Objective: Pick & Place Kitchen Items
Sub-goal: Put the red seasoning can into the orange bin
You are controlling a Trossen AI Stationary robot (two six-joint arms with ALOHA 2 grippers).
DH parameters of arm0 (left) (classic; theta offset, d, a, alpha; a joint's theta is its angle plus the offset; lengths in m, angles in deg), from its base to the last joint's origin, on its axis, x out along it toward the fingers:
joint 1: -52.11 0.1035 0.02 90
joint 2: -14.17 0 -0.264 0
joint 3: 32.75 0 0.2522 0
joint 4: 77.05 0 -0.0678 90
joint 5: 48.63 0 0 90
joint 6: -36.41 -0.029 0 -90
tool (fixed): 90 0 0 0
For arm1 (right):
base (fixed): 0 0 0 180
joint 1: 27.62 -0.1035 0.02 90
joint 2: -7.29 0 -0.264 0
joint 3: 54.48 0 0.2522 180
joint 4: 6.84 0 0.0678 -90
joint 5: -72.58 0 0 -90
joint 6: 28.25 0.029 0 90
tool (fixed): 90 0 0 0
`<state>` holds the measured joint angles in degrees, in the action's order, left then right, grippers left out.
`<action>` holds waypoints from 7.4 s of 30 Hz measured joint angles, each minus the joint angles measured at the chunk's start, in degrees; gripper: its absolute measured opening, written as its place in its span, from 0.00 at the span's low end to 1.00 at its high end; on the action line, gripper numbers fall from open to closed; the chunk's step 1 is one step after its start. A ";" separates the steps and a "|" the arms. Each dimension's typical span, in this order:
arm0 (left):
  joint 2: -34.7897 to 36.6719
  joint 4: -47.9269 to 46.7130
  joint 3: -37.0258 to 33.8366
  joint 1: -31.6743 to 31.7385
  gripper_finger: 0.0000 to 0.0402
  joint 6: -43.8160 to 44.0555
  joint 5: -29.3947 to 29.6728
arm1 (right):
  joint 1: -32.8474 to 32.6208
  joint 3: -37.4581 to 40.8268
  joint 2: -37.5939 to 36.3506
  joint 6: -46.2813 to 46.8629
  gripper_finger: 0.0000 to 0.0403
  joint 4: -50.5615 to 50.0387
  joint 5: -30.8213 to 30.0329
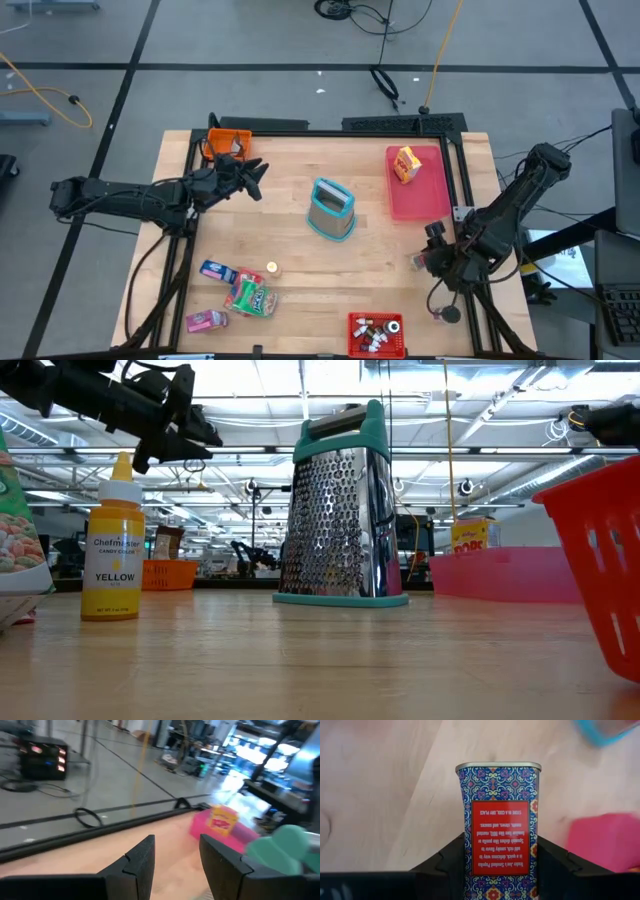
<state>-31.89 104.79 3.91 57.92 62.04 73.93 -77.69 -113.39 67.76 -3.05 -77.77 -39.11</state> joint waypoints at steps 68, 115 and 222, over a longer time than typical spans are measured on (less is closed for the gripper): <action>-5.55 24.38 -0.02 -8.49 0.39 21.12 -34.51 | 27.97 -19.30 29.57 -123.73 0.41 86.26 -26.11; -27.63 22.14 14.99 -5.86 0.63 26.73 -48.79 | 26.61 -18.84 31.07 -132.33 0.41 87.43 -18.56; 8.74 -39.90 14.82 -8.64 0.39 7.51 37.12 | 31.25 -16.61 29.20 -103.87 0.50 104.14 -44.70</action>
<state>-23.15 64.89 18.72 49.28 69.56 111.05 -46.45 -130.00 96.96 -106.93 26.38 -83.81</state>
